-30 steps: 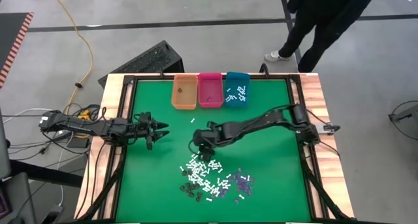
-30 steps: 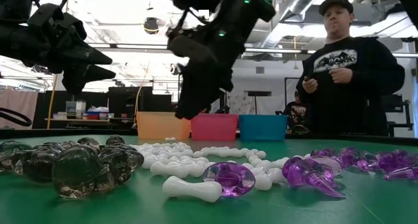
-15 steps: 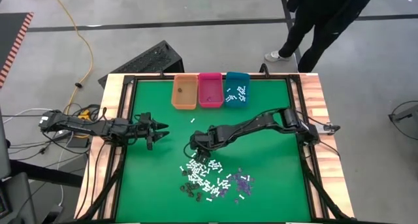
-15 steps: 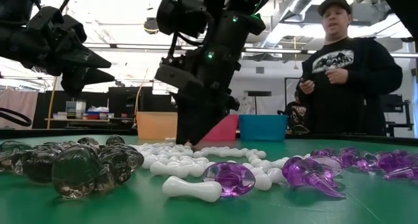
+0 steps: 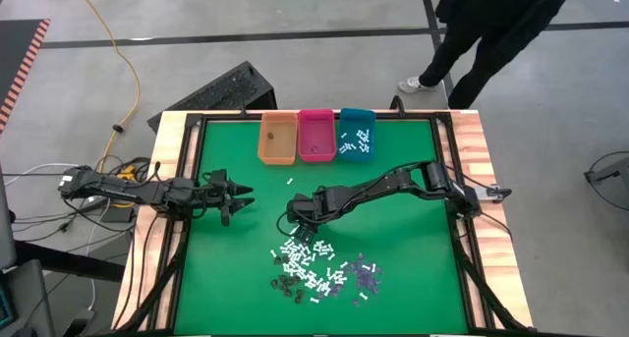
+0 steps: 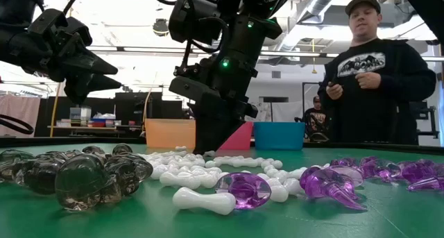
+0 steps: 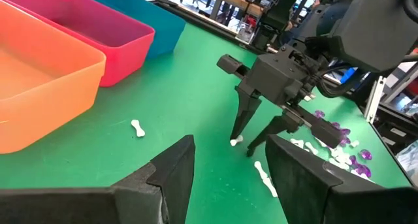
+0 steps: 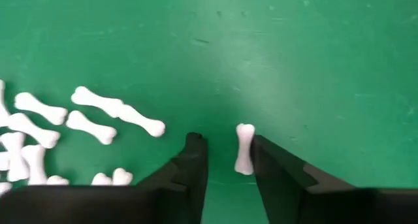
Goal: Sort Halloween decoration
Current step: Put the white bone toy into the blue bin
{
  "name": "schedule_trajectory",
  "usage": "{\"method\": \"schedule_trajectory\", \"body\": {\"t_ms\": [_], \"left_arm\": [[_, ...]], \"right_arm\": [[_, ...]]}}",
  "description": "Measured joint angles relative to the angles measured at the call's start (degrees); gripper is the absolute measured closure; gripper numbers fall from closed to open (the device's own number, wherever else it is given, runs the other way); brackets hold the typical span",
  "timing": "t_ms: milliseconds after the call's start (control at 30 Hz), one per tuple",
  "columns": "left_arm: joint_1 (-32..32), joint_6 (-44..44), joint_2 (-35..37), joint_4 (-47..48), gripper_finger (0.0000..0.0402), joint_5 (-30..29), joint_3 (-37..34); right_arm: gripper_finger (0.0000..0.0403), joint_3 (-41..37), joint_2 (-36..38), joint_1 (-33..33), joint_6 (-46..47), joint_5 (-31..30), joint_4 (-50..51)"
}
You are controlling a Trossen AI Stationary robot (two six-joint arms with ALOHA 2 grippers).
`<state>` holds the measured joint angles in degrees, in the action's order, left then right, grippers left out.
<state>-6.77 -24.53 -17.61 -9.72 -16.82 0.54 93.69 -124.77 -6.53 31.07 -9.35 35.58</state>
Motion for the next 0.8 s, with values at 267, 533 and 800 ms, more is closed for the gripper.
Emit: {"method": "schedule_trajectory", "body": {"t_ms": [267,533,800], "left_arm": [[-0.01,0.02,0.00,0.02,0.0223,-0.02,0.00],[-0.02,0.00,0.00,0.02,0.0223,-0.04,0.00],[0.01,-0.04,0.00,0.03,0.0223,0.02,0.00]], "right_arm": [[0.0376,-0.07,0.07,0.73,-0.02,-0.02,0.56],[0.0379,-0.05,0.07,0.73,0.00,0.28,1.30],[0.0384,-0.35,3.00,0.95,-1.39,1.58,4.83]]}}
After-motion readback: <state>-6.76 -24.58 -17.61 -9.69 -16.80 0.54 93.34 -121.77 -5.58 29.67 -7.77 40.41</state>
